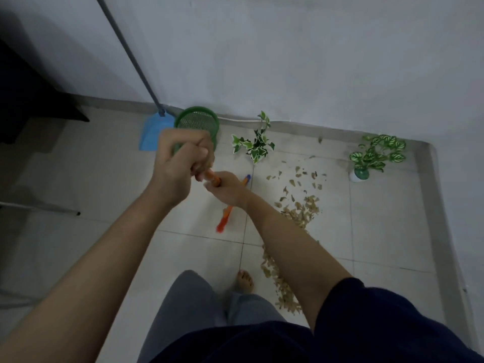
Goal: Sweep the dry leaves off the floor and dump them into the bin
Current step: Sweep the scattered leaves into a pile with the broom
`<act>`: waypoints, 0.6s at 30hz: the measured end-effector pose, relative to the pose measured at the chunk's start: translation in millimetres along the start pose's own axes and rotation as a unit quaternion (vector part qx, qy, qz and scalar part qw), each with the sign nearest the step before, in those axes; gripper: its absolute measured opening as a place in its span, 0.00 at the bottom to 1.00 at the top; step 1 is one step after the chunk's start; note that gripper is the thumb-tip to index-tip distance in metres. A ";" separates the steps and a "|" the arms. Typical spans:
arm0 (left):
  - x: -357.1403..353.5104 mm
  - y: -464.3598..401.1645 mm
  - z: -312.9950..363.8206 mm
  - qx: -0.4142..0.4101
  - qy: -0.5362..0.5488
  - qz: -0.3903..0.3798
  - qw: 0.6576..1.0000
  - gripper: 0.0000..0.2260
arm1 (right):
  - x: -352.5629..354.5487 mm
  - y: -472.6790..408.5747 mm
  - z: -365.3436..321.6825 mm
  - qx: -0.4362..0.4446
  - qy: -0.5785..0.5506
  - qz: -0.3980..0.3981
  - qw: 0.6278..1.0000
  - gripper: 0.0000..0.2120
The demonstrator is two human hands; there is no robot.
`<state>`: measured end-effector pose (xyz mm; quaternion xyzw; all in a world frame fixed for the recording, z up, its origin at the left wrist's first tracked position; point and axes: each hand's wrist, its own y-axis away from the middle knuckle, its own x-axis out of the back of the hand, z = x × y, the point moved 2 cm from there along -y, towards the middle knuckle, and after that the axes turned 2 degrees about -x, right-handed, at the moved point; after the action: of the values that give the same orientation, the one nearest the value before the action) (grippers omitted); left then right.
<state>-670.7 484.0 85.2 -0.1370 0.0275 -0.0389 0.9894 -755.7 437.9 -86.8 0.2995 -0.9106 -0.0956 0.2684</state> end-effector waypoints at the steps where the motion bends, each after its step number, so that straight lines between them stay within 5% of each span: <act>1: -0.5 -2.6 -11.2 0.016 0.006 -0.007 1.000 0.11 | 3.5 -1.9 12.0 -0.019 0.005 -0.004 1.000 0.13; 7: -2.1 -26.8 -43.3 0.046 0.071 -0.039 0.996 0.12 | 23.9 -5.1 56.9 -0.080 -0.034 0.057 0.995 0.19; 18: 11.9 -151.0 -24.5 -0.031 0.074 -0.121 0.989 0.12 | 77.8 -97.4 -1.2 -0.046 -0.082 0.154 0.983 0.26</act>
<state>-671.0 331.5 102.4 -0.1663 0.0849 -0.1676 0.9680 -759.6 313.4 -84.8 0.1338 -0.9595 -0.1190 0.2174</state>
